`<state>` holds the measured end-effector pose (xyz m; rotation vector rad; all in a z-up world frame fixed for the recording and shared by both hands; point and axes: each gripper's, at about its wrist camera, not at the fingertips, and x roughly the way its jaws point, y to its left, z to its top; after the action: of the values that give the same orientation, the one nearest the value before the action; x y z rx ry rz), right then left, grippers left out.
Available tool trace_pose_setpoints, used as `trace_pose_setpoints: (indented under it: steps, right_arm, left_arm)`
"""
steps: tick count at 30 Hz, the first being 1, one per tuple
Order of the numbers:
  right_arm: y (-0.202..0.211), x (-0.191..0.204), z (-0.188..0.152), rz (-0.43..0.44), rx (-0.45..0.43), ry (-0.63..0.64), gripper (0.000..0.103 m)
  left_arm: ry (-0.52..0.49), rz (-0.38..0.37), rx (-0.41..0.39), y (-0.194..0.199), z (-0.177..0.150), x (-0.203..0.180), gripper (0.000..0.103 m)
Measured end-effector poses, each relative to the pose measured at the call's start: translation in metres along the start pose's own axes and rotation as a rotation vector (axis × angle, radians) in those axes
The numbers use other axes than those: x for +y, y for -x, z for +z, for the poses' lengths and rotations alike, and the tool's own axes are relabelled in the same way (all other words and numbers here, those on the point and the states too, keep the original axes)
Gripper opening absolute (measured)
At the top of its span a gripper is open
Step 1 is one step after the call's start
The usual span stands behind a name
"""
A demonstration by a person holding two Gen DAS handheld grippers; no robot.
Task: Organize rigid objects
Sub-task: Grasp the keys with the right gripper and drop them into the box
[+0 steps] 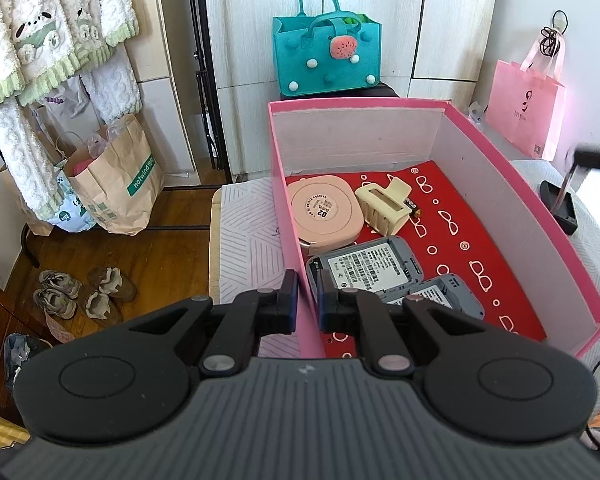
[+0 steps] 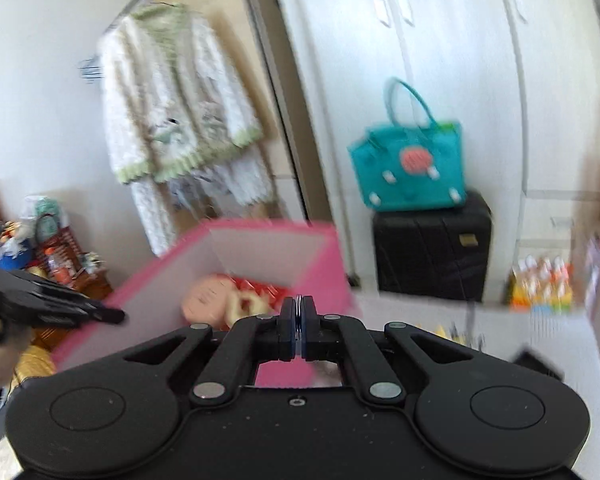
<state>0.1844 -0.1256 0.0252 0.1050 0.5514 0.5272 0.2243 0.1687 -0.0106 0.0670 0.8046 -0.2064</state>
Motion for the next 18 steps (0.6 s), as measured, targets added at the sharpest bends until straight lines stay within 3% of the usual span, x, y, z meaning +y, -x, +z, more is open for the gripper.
trace_pose_setpoints:
  steps: [5, 10, 13, 18]
  right_arm:
    - [0.005, 0.03, 0.034, 0.115, 0.005, 0.071, 0.004]
    - [-0.014, 0.054, 0.035, 0.233, 0.081, 0.095, 0.004]
    - [-0.036, 0.063, 0.024, 0.228, 0.134, 0.118, 0.004]
    - [-0.075, 0.068, 0.007, 0.131, 0.203, 0.165, 0.004]
  left_arm:
    - [-0.026, 0.009, 0.011, 0.002, 0.001, -0.004, 0.009]
    - [-0.039, 0.01, 0.011, 0.005, 0.003, -0.004, 0.008]
    - [-0.044, 0.011, 0.013, 0.004, 0.004, -0.004, 0.008]
    - [-0.041, 0.017, 0.015, 0.004, 0.006, -0.006, 0.008]
